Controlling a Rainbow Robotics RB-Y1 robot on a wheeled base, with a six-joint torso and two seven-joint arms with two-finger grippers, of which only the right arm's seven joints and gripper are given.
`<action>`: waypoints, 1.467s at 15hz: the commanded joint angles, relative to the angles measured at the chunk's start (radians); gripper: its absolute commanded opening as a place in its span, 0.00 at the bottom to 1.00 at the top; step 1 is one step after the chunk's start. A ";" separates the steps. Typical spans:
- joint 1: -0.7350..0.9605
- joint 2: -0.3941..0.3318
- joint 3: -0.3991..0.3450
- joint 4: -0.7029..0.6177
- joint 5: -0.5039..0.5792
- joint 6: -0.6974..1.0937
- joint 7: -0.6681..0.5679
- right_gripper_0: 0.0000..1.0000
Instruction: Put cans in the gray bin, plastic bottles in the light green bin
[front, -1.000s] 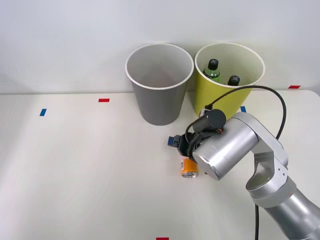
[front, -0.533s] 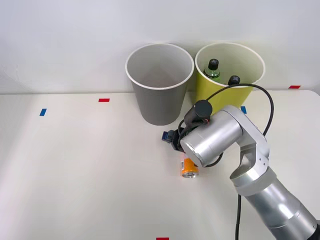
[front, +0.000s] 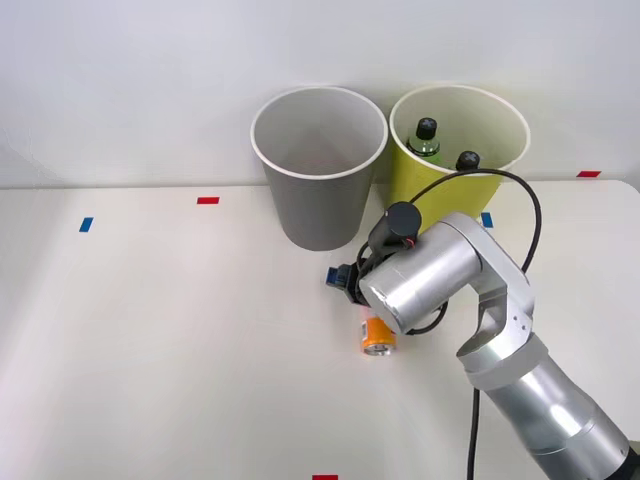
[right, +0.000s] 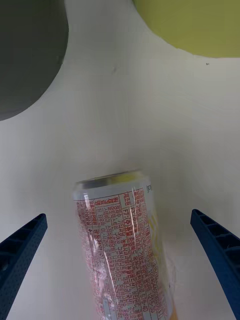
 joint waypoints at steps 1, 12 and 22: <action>0.000 0.040 -0.004 0.063 0.053 -0.050 0.018 1.00; 0.001 0.075 -0.021 0.066 0.127 -0.045 0.058 0.08; 0.001 0.069 -0.023 0.001 0.129 0.044 0.101 0.00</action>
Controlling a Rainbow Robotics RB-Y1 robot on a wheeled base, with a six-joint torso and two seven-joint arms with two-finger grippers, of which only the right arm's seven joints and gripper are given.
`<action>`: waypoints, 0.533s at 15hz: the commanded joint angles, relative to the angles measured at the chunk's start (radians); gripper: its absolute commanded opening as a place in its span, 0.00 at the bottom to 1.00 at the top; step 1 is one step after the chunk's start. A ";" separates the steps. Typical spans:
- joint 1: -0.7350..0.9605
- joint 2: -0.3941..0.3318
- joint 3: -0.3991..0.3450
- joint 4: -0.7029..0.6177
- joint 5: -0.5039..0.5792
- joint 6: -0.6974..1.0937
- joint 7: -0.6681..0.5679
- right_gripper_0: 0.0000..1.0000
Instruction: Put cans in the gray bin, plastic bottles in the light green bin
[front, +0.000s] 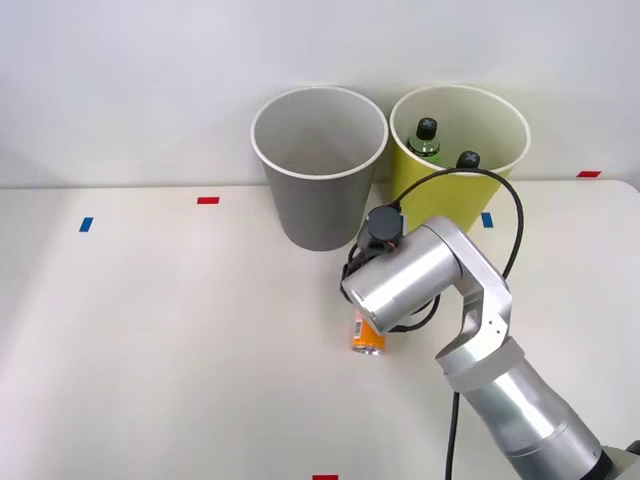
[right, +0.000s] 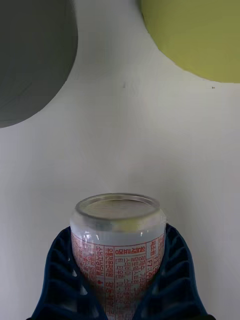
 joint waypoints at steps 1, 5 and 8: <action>0.004 -0.010 -0.001 -0.065 0.001 0.065 0.020 0.00; 0.200 -0.128 0.000 -0.355 0.018 -0.043 0.140 0.00; 0.374 -0.239 0.000 -0.616 0.029 -0.118 0.188 0.00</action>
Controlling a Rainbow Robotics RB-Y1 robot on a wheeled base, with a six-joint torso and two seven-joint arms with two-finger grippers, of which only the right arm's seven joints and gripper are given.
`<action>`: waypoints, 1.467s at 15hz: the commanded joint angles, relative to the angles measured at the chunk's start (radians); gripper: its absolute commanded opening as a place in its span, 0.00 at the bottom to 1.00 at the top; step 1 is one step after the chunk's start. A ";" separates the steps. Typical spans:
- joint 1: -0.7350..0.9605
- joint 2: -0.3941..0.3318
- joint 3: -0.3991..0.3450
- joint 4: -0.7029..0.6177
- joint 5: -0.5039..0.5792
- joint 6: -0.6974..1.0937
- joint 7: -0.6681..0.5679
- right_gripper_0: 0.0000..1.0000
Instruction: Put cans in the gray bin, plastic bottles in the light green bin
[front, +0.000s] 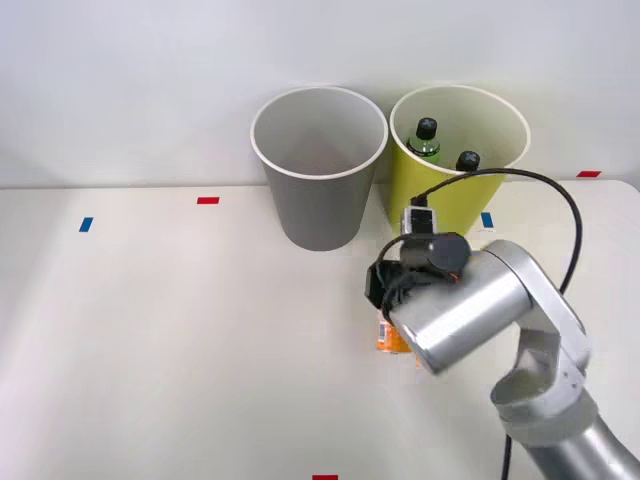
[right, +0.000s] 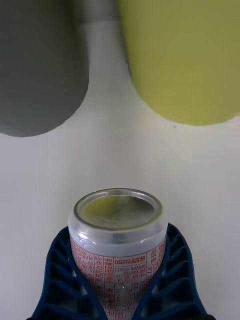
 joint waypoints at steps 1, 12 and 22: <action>0.212 -0.141 -0.001 -0.287 0.012 -0.091 0.043 0.00; 0.660 -0.434 -0.170 -0.513 0.123 -0.742 -0.158 0.00; 0.473 -0.393 -0.173 -0.433 0.123 -0.935 -0.257 0.00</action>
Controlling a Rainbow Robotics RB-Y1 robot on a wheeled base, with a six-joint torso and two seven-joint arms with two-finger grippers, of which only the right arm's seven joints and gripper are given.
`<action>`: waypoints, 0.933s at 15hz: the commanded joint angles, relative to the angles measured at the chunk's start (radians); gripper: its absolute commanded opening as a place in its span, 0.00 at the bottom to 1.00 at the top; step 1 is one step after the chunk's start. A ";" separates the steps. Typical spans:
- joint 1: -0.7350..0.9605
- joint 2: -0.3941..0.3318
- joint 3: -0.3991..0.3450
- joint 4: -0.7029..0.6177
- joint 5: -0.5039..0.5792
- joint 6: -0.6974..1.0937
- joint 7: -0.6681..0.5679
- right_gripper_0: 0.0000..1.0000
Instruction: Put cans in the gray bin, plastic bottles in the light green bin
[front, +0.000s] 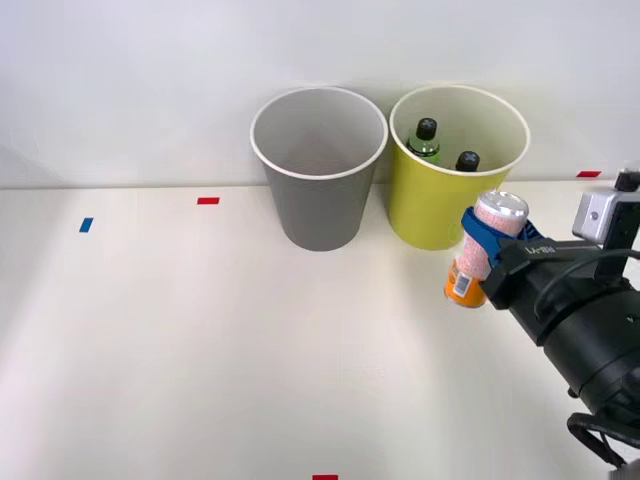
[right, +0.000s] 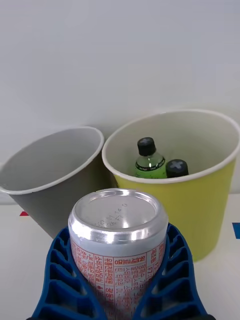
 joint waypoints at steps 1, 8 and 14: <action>-0.091 0.026 0.008 0.167 -0.002 -0.254 -0.058 0.00; -0.288 0.086 0.016 0.282 0.007 -0.465 -0.095 0.00; -0.519 0.173 0.119 0.303 0.039 -0.304 -0.089 0.00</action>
